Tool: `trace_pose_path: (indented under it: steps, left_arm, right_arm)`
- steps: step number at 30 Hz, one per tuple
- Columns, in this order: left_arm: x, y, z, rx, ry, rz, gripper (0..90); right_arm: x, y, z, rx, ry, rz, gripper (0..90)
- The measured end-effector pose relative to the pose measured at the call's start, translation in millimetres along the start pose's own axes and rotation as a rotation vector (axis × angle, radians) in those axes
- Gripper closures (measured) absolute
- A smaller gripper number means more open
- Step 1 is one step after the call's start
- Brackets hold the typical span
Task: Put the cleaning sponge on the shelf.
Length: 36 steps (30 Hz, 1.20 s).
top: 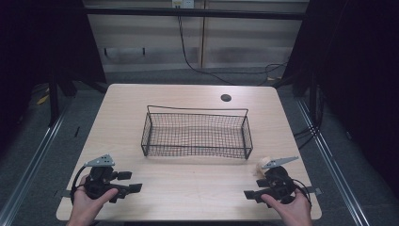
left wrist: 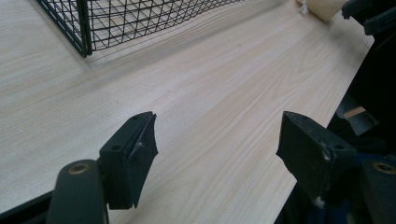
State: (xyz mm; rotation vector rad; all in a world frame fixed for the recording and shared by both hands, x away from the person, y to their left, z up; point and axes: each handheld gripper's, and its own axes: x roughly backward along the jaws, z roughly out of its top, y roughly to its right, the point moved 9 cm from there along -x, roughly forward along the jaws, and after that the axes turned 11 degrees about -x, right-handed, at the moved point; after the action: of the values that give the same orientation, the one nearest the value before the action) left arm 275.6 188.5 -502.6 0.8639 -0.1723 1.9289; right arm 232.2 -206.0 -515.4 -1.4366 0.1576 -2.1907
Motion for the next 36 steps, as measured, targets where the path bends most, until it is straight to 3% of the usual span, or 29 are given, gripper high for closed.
trace_pose_path:
  steps: [6,13,16,21,24,27,36]
  left_arm:
    - [0.4,-1.0,-0.2,0.002,0.002,0.008,27.7]
    - [0.0,-1.3,-0.9,-0.002,-0.006,0.004,27.7]
    - [0.1,-1.9,-0.5,0.001,-0.001,0.007,27.7]
    - [-0.2,-1.7,-1.3,0.000,-0.007,0.006,27.7]
    - [-0.3,-2.0,-1.4,0.000,-0.008,0.008,27.7]
    - [-0.7,-2.2,-1.3,0.001,-0.007,0.007,27.7]
    - [-0.7,-2.2,-1.5,0.002,-0.008,0.007,27.7]
  right_arm:
    - [6.2,-0.2,3.7,-0.004,0.012,-0.001,28.7]
    - [10.8,-6.4,8.0,0.026,-0.051,0.002,28.7]
    - [12.8,-5.5,10.6,0.031,-0.052,-0.007,28.7]
    - [21.2,-0.9,19.9,0.031,-0.040,-0.014,28.7]
    - [26.3,2.8,23.2,0.007,-0.045,-0.026,28.7]
    - [28.5,8.0,24.3,0.001,-0.073,-0.026,28.6]
    - [35.2,16.1,33.9,-0.006,-0.083,-0.055,28.6]
